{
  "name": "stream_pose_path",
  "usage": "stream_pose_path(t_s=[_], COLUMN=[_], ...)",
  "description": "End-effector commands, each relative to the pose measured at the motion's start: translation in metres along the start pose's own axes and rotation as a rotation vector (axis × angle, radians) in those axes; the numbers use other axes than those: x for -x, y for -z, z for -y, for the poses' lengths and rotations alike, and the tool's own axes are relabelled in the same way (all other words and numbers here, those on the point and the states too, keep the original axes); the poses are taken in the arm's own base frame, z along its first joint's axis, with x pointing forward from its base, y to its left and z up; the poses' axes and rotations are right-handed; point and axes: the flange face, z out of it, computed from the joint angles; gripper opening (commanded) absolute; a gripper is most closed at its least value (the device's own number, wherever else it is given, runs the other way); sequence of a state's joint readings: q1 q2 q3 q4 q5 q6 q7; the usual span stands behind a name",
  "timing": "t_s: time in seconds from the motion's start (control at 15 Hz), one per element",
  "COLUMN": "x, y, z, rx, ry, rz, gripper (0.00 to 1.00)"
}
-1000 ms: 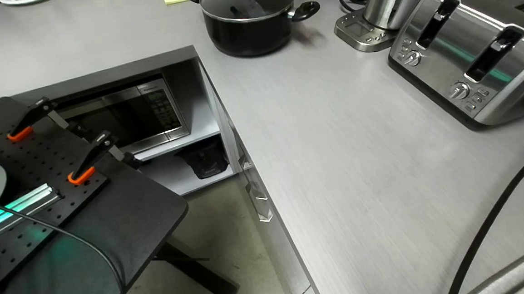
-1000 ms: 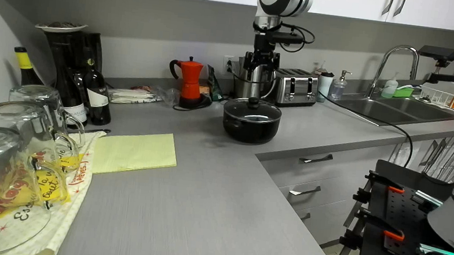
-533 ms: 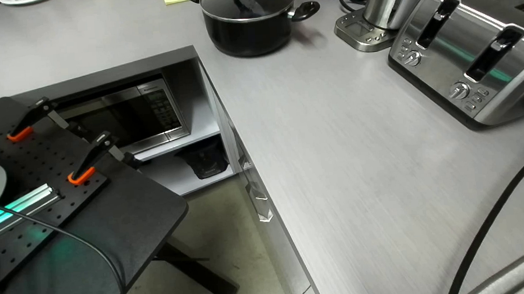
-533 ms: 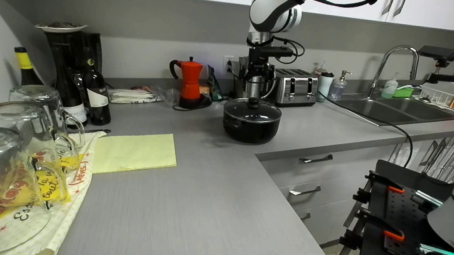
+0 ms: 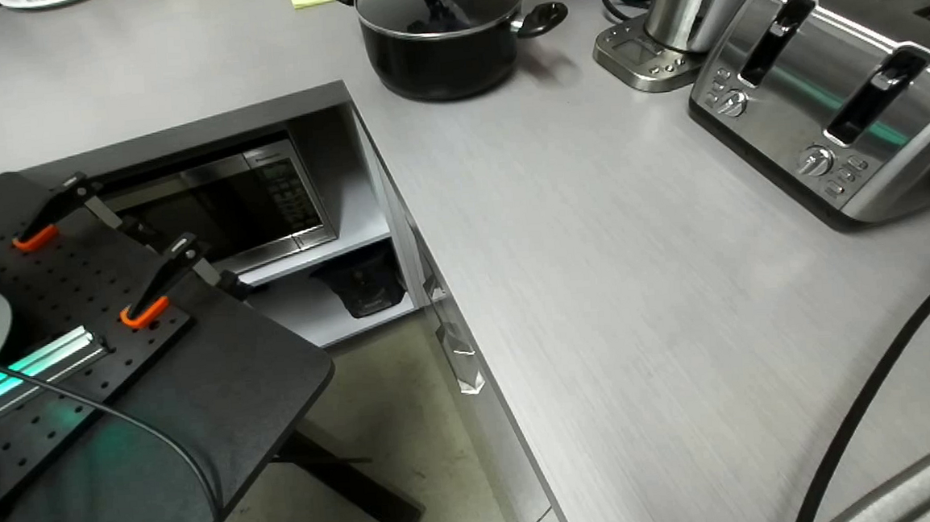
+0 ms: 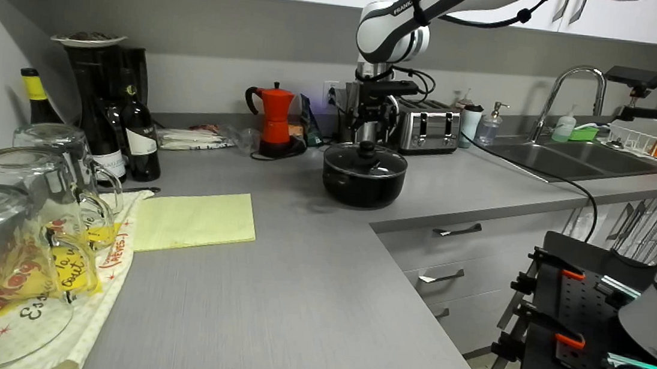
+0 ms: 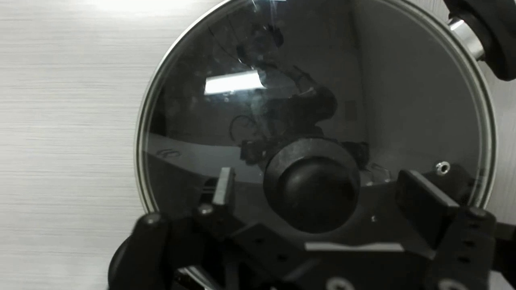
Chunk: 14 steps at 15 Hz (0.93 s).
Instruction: Remove the lid from the pot and put it on the table
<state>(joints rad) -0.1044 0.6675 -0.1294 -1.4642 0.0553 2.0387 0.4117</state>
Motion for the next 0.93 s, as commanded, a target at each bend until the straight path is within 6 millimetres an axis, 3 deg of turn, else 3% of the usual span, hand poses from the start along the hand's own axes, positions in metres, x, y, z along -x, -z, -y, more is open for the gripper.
stream_pose_path(t_s=[0.0, 0.47, 0.53, 0.6, 0.87], x=[-0.0064, -0.0051, -0.0051, -0.0052, -0.0058], y=[-0.003, -0.007, -0.0067, -0.0066, -0.0054], z=[0.0037, 0.0062, 0.0062, 0.0061, 0.0047], rx=[0.003, 0.011, 0.01, 0.009, 0.006], ry=[-0.035, -0.044, -0.045, -0.046, -0.054], rz=[-0.014, -0.012, -0.014, -0.015, -0.017], gripper=[1.0, 1.0, 0.75, 0.74, 0.44])
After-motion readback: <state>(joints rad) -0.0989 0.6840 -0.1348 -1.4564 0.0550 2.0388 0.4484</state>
